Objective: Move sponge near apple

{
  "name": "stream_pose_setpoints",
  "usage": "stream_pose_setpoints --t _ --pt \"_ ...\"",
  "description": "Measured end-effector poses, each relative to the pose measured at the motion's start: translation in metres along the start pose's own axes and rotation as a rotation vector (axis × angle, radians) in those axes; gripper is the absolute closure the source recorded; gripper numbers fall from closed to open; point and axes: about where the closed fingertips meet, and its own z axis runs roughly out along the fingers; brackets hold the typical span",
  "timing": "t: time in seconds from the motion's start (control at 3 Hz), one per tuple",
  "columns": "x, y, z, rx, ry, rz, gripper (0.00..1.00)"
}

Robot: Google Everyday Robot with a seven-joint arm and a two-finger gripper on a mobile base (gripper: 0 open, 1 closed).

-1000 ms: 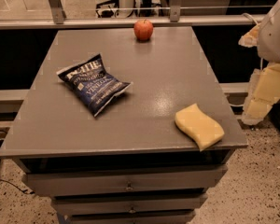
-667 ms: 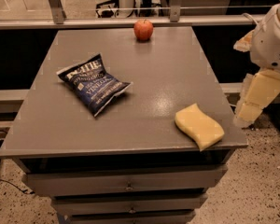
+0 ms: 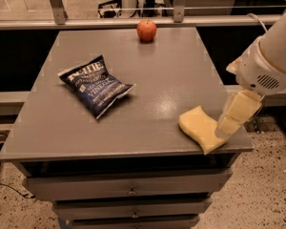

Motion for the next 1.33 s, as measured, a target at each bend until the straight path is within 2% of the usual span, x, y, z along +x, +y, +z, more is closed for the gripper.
stream_pose_setpoints --t 0.33,0.67,1.0,1.33 --pt "0.003 0.007 0.031 -0.033 -0.033 0.047 0.0" --pt "0.009 0.023 0.058 -0.064 -0.065 0.072 0.0" --pt "0.009 0.034 0.071 -0.087 -0.08 0.085 0.0" --pt "0.008 0.037 0.076 -0.086 -0.098 0.091 0.18"
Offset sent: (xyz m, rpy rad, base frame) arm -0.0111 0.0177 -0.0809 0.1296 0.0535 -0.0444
